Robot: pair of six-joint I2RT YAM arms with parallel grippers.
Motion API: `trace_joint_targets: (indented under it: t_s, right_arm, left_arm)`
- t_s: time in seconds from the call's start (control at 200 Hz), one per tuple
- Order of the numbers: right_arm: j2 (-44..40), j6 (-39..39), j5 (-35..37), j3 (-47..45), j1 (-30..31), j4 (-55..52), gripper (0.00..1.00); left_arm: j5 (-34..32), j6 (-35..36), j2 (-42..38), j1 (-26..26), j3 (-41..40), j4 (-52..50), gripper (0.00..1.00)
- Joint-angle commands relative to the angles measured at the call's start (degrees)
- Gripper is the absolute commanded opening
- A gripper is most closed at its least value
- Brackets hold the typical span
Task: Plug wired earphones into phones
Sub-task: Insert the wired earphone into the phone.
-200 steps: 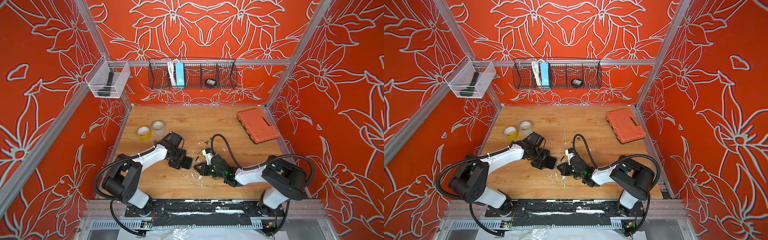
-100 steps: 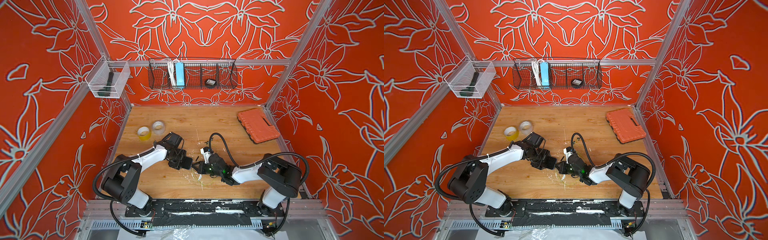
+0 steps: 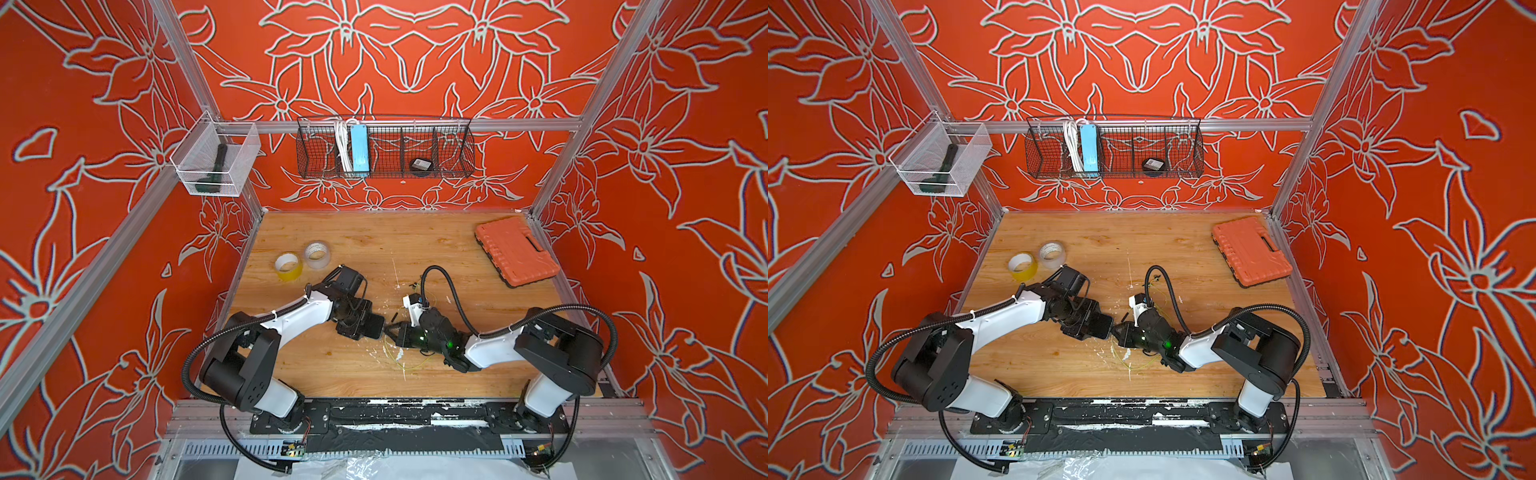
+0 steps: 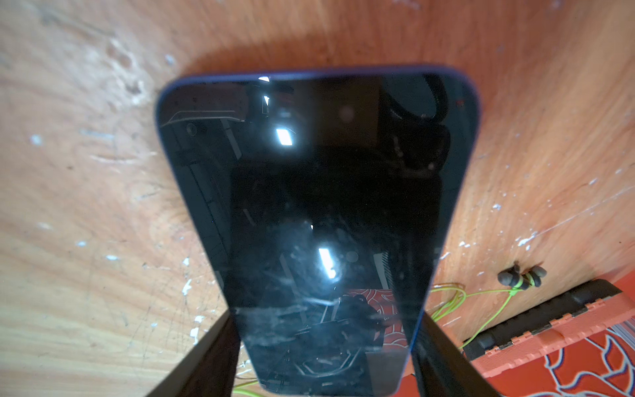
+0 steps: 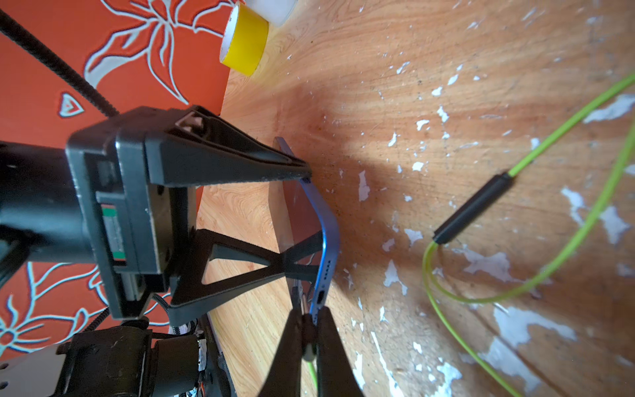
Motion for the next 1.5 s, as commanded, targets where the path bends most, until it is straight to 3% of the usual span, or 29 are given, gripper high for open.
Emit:
trace_joint_targets:
  t_s: [0.0, 1.496]
  right_arm:
    - [0.15, 0.51, 1.84, -1.23, 0.24, 1.55, 0.00]
    - [0.56, -0.71, 2.02, 0.71, 0.92, -0.73, 0.00]
  left_arm:
    - [0.91, -1.93, -1.50, 0.14, -0.22, 0.09, 0.60]
    - [1.14, -2.37, -2.71, -0.91, -1.67, 1.58, 0.59]
